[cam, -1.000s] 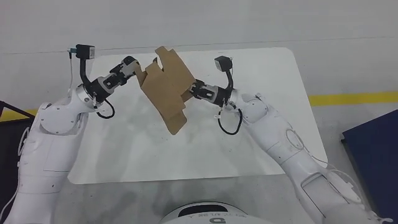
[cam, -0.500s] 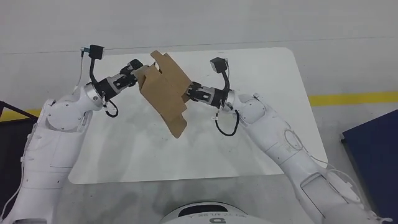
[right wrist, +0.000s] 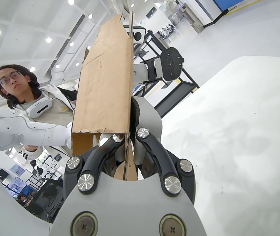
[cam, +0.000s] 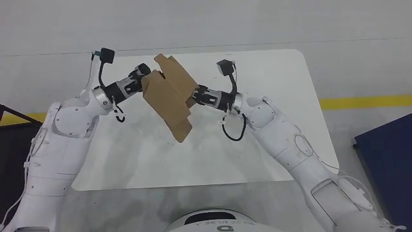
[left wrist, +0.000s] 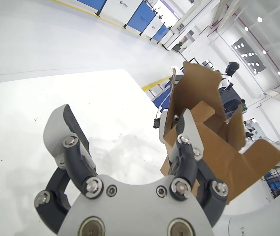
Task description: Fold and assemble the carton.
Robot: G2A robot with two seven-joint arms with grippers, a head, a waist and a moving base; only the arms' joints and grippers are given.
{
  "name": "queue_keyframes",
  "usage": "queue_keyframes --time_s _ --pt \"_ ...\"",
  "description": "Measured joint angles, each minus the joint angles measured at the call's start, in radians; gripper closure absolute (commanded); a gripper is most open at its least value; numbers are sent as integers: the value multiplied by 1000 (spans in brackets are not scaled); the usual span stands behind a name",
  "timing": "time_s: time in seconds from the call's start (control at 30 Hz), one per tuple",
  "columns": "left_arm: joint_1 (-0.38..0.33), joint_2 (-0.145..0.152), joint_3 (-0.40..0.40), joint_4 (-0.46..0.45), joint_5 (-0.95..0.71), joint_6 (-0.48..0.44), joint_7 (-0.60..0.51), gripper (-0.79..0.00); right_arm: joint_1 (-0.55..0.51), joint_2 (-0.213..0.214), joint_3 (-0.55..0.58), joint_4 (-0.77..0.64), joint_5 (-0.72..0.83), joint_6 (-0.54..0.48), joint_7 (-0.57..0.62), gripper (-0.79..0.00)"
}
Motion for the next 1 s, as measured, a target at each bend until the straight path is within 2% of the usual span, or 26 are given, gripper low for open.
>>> queue_keyframes --time_s 0.2,0.43,0.53,0.67,0.8,1.0 --pt "7 -2 16 -18 85 18 31 -785 -6 3 11 -4 2 11 -7 0" --pt "19 -5 17 -34 202 86 118 -785 -18 6 21 -15 3 21 -4 0" --pt "24 -7 20 -38 205 95 136 -785 -23 8 23 -22 -1 27 1 0" --pt "26 -9 23 -25 148 77 130 -785 -31 11 28 -33 1 32 4 0" --pt "28 -8 -2 25 41 36 105 -785 -41 14 43 -42 12 23 -6 0" --pt "61 -2 -48 109 -92 -49 43 -785 -73 25 100 -80 -26 -2 -85 0"
